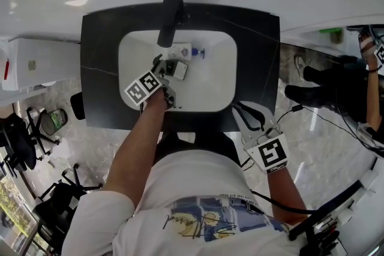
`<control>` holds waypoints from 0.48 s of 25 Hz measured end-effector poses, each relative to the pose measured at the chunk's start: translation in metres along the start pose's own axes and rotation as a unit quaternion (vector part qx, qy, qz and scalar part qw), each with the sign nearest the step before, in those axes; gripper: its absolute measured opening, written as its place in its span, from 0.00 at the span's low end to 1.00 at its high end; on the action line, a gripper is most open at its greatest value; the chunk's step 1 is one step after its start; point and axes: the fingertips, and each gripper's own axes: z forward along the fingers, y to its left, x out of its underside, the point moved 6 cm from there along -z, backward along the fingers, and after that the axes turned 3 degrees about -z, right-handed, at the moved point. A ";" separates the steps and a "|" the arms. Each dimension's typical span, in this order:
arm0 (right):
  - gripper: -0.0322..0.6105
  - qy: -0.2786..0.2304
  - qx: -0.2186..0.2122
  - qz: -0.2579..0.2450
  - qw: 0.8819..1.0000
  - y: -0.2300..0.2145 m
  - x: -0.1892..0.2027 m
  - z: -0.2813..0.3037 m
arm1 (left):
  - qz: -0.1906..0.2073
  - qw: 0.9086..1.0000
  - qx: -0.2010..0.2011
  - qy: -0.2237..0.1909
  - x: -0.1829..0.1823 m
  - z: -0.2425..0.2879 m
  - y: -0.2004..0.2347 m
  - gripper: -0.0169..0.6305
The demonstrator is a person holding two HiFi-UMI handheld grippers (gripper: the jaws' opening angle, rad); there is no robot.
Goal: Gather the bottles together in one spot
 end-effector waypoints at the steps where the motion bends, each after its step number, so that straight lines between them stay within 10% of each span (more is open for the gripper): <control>1: 0.12 0.000 0.001 0.001 1.000 0.001 0.000 0.000 | 0.026 1.000 -0.002 -0.002 0.000 -0.003 -0.004 0.16; 12: 0.12 -0.011 0.015 -0.003 1.000 0.018 -0.004 -0.005 | 0.241 0.970 -0.019 -0.027 -0.027 -0.034 -0.034 0.16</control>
